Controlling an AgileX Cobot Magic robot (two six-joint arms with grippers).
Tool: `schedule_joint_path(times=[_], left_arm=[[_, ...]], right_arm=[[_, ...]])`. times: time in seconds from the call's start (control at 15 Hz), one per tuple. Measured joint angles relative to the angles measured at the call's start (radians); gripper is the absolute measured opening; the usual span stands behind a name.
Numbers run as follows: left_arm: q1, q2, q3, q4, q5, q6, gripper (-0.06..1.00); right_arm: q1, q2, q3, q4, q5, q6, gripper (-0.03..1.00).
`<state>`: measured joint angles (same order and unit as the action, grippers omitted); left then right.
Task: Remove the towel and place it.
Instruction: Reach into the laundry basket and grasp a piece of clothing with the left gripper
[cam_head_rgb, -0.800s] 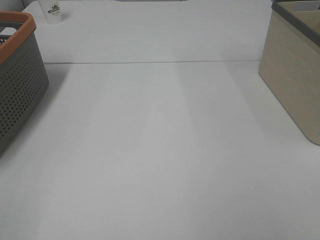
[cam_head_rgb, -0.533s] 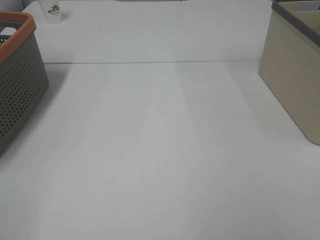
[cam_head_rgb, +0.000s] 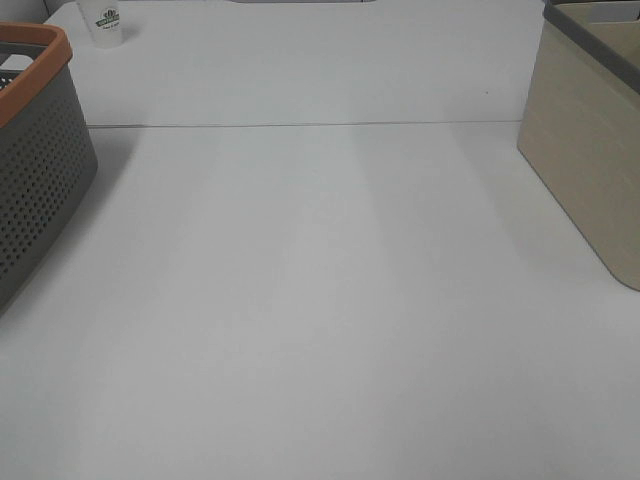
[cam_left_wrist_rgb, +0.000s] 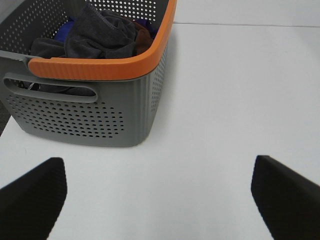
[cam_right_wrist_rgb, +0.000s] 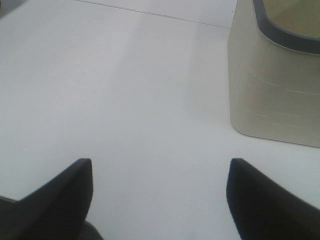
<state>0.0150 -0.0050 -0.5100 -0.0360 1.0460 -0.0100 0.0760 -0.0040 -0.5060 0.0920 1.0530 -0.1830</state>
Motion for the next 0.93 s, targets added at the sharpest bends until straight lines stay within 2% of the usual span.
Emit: schedule_joint_path(times=[0.93], left_arm=[[0.000, 0.000, 0.000, 0.000, 0.000, 0.000, 0.91]], right_arm=[[0.000, 0.000, 0.000, 0.000, 0.000, 0.001, 0.74]])
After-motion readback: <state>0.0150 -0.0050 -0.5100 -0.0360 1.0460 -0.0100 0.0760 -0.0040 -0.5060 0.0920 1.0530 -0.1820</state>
